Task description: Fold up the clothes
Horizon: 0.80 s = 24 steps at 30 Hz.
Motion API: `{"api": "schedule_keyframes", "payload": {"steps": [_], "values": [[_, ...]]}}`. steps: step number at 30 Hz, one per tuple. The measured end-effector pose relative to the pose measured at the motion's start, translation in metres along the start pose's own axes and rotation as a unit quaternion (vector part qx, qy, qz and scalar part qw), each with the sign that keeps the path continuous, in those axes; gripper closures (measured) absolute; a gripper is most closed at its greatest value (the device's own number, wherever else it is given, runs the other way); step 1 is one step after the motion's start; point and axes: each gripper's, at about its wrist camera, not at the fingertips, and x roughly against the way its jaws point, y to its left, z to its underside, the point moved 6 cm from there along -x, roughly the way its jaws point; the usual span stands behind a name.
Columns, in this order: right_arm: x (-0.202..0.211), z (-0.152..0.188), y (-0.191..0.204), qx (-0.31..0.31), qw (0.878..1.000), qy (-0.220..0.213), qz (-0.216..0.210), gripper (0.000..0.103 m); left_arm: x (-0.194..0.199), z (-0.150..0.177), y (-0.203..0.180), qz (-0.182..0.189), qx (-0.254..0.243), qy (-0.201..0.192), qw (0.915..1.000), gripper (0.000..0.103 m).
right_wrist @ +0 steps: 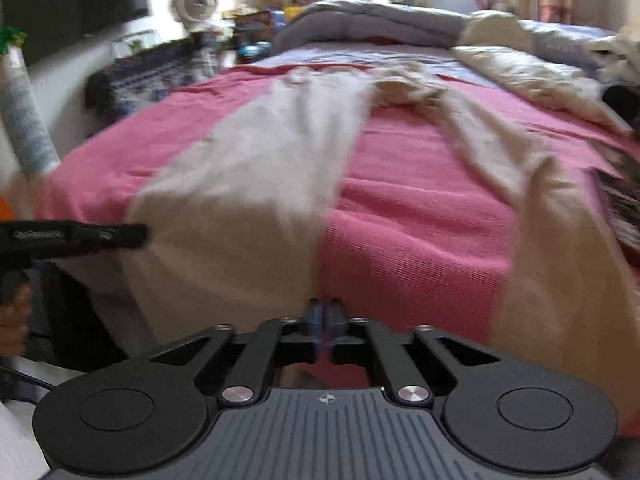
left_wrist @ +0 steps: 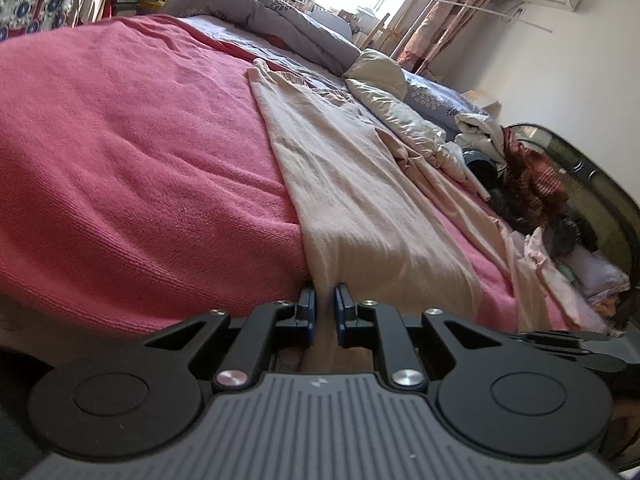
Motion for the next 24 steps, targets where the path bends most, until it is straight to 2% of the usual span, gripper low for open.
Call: {"api": "schedule_keyframes", "payload": {"steps": [2,3,7,10,12,13,14,15,16,17,18,20,21,24], "values": [[0.01,0.002,-0.012,-0.019,1.0,-0.011,0.013,0.079,0.004,0.0,-0.004,-0.016,-0.02,0.002,0.9997,0.085],[0.015,0.002,-0.018,-0.025,0.999,-0.02,0.022,0.077,0.007,0.0,-0.007,-0.025,-0.033,0.002,0.9992,0.085],[0.03,-0.001,-0.032,0.0,0.994,-0.062,0.085,0.049,0.021,-0.003,-0.01,-0.066,-0.072,-0.003,0.9952,0.085],[0.027,-0.002,-0.034,0.042,0.985,-0.075,0.152,0.04,0.035,-0.011,-0.009,-0.087,-0.08,-0.024,0.9927,0.085],[0.014,-0.001,-0.038,0.054,0.977,-0.067,0.197,0.039,0.043,-0.017,-0.008,-0.097,-0.079,-0.039,0.9913,0.085],[0.007,0.001,-0.041,0.04,0.978,-0.056,0.197,0.043,0.046,-0.021,-0.008,-0.099,-0.078,-0.046,0.991,0.085],[0.0,0.004,-0.044,0.018,0.981,-0.044,0.19,0.056,0.047,-0.024,-0.011,-0.096,-0.078,-0.051,0.991,0.085],[-0.003,0.003,-0.046,0.0,0.983,-0.038,0.181,0.059,0.047,-0.026,-0.014,-0.091,-0.081,-0.055,0.9909,0.085],[-0.003,0.0,-0.046,-0.017,0.984,-0.036,0.173,0.071,0.045,-0.027,-0.019,-0.086,-0.087,-0.057,0.9908,0.085],[-0.001,-0.002,-0.047,-0.026,0.985,-0.034,0.166,0.09,0.041,-0.028,-0.024,-0.08,-0.095,-0.057,0.9906,0.084],[0.003,-0.006,-0.049,-0.038,0.985,-0.038,0.162,0.096,0.038,-0.028,-0.029,-0.073,-0.103,-0.057,0.9904,0.082],[0.016,-0.011,-0.061,-0.088,0.985,-0.051,0.142,0.098,0.028,-0.025,-0.037,-0.066,-0.115,-0.051,0.9899,0.075],[0.024,-0.015,-0.067,-0.106,0.983,-0.061,0.139,0.098,0.022,-0.022,-0.039,-0.066,-0.117,-0.043,0.99,0.074],[0.054,-0.028,-0.085,-0.13,0.972,-0.111,0.158,0.098,0.004,-0.01,-0.035,-0.076,-0.108,-0.014,0.9911,0.075]]}}
